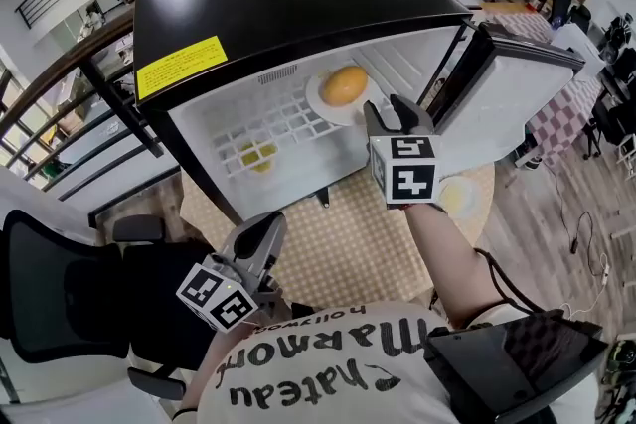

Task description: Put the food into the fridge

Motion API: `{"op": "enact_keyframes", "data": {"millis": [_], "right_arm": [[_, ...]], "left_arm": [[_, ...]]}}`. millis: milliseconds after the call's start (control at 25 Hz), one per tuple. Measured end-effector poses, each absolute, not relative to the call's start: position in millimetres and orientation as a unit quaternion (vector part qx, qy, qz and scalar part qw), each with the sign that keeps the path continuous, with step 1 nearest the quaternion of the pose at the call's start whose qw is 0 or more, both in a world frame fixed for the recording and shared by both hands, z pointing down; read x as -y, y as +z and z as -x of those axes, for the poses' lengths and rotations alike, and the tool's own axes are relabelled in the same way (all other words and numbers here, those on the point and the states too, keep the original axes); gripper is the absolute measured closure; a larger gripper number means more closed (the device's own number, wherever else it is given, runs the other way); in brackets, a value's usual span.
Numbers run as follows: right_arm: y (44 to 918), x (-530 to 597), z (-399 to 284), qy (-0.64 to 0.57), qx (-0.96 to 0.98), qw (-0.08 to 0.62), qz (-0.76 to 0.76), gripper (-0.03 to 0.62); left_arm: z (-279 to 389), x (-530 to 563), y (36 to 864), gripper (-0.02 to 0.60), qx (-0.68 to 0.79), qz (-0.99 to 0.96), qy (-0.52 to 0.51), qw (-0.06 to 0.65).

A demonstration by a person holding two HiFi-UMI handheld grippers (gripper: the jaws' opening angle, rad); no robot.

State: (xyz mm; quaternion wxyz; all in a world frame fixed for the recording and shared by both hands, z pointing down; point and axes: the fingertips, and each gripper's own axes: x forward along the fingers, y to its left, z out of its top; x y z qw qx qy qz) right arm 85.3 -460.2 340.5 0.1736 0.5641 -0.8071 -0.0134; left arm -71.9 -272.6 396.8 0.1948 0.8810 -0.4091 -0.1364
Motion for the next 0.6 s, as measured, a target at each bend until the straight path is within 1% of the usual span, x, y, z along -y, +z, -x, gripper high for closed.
{"op": "enact_keyframes", "data": {"millis": [40, 80, 120, 200, 320, 600], "right_arm": [[334.1, 453.2, -86.1, -0.020, 0.810, 0.164, -0.563, 0.422], [328.5, 445.7, -88.2, -0.020, 0.812, 0.154, -0.563, 0.486], [323.6, 437.9, -91.2, -0.015, 0.814, 0.142, -0.563, 0.532], [315.1, 422.0, -98.3, 0.010, 0.822, 0.113, -0.559, 0.533], [304.9, 398.1, -113.1, 0.040, 0.828, 0.079, -0.554, 0.562], [317.4, 346.3, -155.6, 0.086, 0.831, 0.063, -0.546, 0.577]], "left_arm": [[71.0, 273.4, 395.3, 0.575, 0.408, -0.882, -0.136, 0.193], [69.5, 274.1, 393.6, 0.575, 0.407, -0.883, -0.135, 0.191], [67.5, 274.7, 391.7, 0.575, 0.405, -0.884, -0.135, 0.190], [61.9, 275.0, 387.7, 0.575, 0.400, -0.887, -0.134, 0.187], [52.0, 272.9, 377.2, 0.575, 0.392, -0.891, -0.139, 0.181], [25.8, 242.6, 349.4, 0.575, 0.370, -0.896, -0.161, 0.186]]}}
